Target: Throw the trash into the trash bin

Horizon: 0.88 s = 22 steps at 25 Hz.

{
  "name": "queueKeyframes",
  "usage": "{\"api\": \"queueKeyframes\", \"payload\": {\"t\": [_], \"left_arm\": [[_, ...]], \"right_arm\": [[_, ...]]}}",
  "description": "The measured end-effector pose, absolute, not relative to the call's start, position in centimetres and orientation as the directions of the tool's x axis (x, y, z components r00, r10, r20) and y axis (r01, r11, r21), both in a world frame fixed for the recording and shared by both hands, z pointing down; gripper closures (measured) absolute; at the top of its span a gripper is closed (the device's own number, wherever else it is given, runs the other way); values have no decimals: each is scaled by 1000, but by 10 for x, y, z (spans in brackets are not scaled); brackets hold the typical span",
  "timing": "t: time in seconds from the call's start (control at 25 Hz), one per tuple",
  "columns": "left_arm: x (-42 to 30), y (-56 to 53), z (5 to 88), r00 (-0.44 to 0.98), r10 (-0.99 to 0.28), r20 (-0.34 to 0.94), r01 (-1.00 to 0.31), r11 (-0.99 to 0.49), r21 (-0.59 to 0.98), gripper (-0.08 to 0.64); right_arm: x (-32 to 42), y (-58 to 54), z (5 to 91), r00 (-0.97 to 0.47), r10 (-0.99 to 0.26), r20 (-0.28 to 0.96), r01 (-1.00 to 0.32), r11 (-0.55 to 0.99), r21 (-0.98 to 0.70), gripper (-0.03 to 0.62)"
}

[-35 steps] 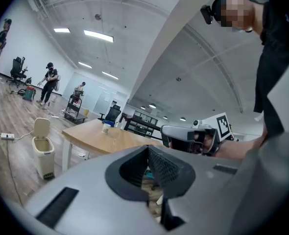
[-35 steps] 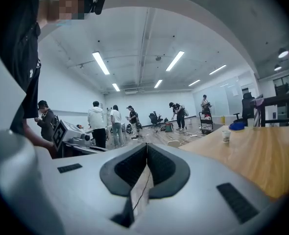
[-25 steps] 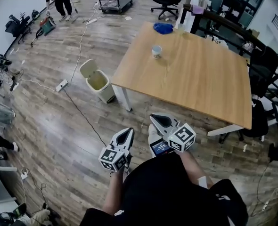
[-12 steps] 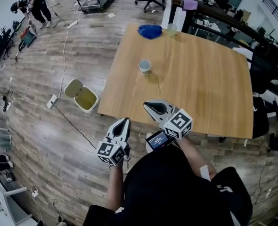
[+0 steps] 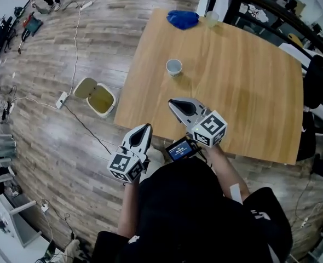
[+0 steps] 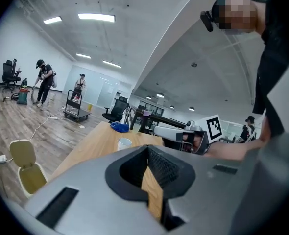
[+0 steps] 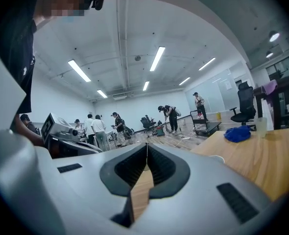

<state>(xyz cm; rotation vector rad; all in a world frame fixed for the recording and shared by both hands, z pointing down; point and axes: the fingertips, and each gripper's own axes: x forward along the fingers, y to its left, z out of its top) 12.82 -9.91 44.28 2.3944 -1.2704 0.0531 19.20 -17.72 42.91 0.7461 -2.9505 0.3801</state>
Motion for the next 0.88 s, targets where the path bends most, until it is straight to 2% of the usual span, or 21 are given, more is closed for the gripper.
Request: {"api": "queueKeyframes", "payload": {"t": [0.2,0.4,0.6,0.72,0.76,0.8,0.88], "left_arm": [[113,-120,450,582,-778,238,-794,-478,376,554],[118,-136,441,628,-741,239,-768,-541,342,554],[104,-134,446,621,-738,264,-775,-529,347,554],[88,-134,447,594,-760,264,-794,-502,343,554],[83,-136,447,585,-768,262,-800,-493,341,554],[78,-137,446,576,-775,258,-805,-484,344,554],[69,-137,445,561,-789,251,-812,-465,353,554]], "right_arm": [[185,-191,445,-854,-481,198,-514,839,-178,594],[191,-211,466,-817,-509,270,-559,815,-155,594],[188,-249,503,-759,-519,394,-569,822,-14,592],[184,-284,514,-729,-536,425,-570,820,58,587],[183,-296,519,-718,-540,438,-574,816,65,541],[182,-307,527,-706,-541,457,-579,813,68,461],[178,-323,542,-682,-539,494,-580,811,84,439]]}}
